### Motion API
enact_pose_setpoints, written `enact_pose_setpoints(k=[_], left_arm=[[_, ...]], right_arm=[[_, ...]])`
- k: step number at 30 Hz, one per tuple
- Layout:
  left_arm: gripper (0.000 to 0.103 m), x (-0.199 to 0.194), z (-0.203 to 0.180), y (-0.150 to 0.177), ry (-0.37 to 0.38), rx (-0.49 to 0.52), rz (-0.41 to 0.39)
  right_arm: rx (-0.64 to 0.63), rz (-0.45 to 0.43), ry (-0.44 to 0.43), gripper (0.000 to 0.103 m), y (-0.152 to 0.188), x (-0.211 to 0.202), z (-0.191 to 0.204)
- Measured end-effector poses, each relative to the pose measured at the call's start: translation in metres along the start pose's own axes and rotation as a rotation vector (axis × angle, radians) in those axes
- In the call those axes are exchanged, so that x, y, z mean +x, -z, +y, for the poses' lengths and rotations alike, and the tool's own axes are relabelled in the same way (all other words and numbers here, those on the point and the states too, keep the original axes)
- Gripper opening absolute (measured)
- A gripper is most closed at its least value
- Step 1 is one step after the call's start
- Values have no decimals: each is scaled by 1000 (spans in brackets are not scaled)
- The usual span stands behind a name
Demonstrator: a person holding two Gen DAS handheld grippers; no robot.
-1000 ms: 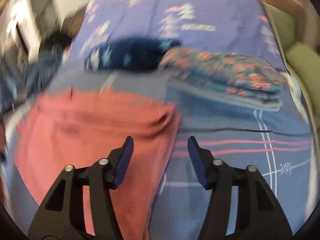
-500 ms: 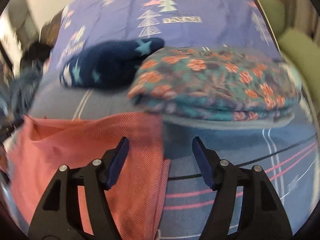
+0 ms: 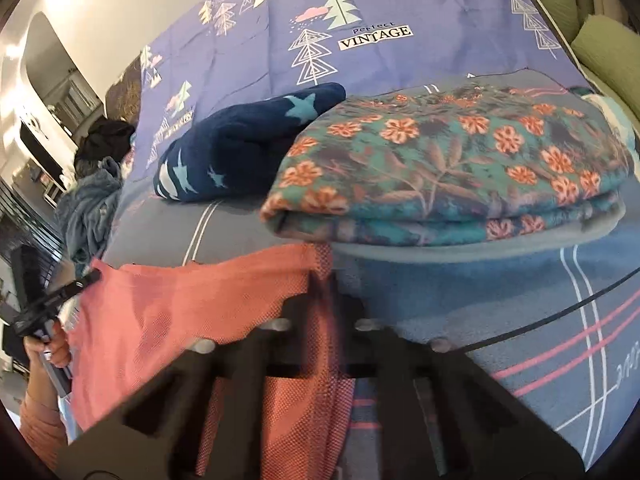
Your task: Fold small clothes
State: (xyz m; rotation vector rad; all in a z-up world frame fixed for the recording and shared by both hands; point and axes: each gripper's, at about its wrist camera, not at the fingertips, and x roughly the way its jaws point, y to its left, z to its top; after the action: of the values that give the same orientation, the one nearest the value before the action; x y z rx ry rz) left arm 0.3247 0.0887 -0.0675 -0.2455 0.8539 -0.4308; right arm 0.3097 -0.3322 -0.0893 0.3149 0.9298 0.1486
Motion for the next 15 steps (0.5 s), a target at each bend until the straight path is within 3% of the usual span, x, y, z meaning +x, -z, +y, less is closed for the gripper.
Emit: enact_pose_setpoints(k=[3,5,7,9,10,11,13,15], left_arm=[[1,-37,-3,0,41,-3,-110],[1,-49,3,-4,9,-14,-145],[2,-37,12,-7,-41,-19,-105],[4,-11,23,-4,-96,-28,-16],[6,2,27,-1,-138,-25,26],[10,11,28,3,-185,-20,52],[21,5,29,11,-165,-31,41],[36,-17,31,18,-133,-52,5]], right_arm=[[-18,-104,-20,3,-1,-26,5],[-25,-118,-7,3,-3,-25,4],[-29,-31,51,7,-5,0,3],[-32,40,122,15,-2,23,3],[-30,47,141,15,0,27,4],[-23,26,144,22,2,23,4],[-2,-4,181,36,10,3,2],[3,-28,165,38,24,-22,-2]])
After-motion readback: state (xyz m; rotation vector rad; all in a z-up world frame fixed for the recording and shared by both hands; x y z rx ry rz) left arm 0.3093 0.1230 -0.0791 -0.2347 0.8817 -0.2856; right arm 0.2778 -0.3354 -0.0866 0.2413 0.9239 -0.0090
